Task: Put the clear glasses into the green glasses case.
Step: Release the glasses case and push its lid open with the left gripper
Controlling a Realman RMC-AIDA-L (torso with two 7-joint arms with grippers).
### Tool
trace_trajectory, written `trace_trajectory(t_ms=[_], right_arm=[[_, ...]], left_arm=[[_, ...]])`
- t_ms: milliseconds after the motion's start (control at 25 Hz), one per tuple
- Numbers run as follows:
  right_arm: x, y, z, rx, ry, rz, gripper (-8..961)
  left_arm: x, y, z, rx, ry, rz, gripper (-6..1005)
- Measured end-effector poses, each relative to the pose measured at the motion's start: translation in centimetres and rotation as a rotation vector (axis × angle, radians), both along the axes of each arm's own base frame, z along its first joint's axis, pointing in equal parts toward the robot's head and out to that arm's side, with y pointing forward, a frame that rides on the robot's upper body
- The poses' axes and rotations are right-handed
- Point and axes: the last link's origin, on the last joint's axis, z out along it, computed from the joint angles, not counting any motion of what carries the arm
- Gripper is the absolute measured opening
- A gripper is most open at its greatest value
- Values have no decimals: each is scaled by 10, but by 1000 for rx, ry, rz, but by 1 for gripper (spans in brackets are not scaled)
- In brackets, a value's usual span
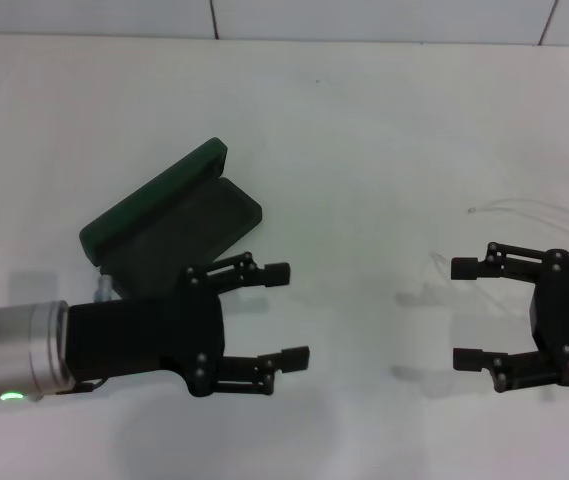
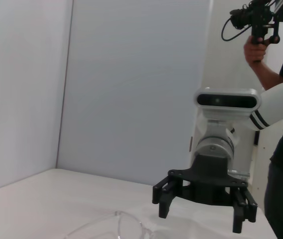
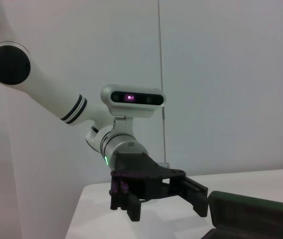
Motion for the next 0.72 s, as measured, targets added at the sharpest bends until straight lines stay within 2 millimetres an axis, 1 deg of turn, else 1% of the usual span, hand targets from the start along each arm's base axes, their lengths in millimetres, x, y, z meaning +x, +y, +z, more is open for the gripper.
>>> trace_trajectory(t_ms=[160,240,280,360,440,560,640,720], right_arm=[[0,0,-1,-2,1,0,872],[0,-1,-1,-4,0,0,872],[0,-1,-2,-7,-1,2,872],[-1,-1,-2,-9,-1,3,872],[-1,-1,-3,-9,-1,3,872],[-1,-2,-2,-11,0,3,871],[-1,-3,-2,-14,2,5,871],[-1,-3,-2,-14,3,5,871]], left_arm=[[0,8,7,65,-40,56,888],[1,19,18,108,-72,105,887],[3,29,29,125,-85,133,887],[7,44,44,110,-74,185,887],[10,58,56,87,-28,231,886],[11,80,69,63,104,335,882],[11,90,73,73,194,392,880],[10,97,72,85,270,438,877]])
